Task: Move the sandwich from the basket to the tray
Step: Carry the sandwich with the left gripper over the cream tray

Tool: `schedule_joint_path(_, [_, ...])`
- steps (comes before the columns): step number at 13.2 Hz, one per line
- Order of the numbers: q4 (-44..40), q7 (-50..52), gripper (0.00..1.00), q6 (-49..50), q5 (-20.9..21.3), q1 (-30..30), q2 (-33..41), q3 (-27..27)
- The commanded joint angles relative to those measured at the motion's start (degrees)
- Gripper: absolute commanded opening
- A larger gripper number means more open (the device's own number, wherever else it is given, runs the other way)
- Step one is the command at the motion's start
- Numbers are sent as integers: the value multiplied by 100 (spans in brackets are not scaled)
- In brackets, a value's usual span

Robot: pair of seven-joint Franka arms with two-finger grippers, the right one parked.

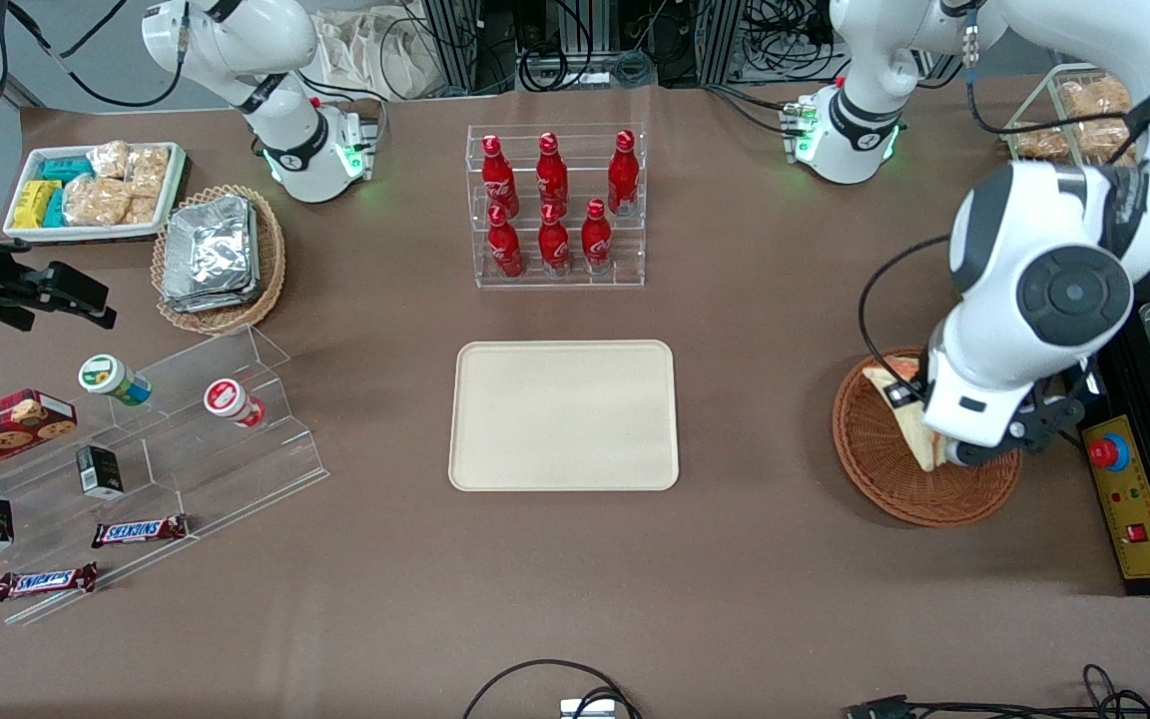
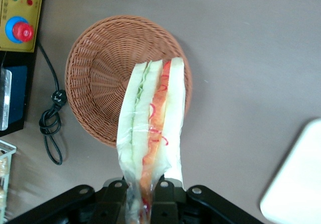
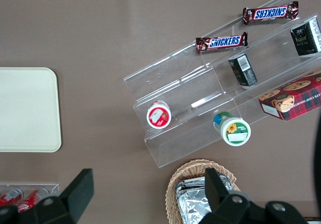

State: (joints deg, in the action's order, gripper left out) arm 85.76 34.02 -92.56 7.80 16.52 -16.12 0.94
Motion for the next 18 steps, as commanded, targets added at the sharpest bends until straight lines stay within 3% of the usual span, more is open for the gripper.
schedule_joint_path(1, [-341, -211, 0, 265, 20, 141, 3, -207])
schedule_joint_path(8, [-350, 245, 0, -358, 54, 220, -208, -1428])
schedule_joint_path(13, [-280, 824, 0, -1148, 107, -113, -1093, -2508])
schedule_joint_path(14, [-253, 1096, 0, -1281, 360, -201, -1322, -2789])
schedule_joint_path(16, [-166, 1701, 0, -1343, 1438, -263, -1753, -3185])
schedule_joint_path(18, [-174, 2116, 0, -1369, 1890, -211, -2044, -3249])
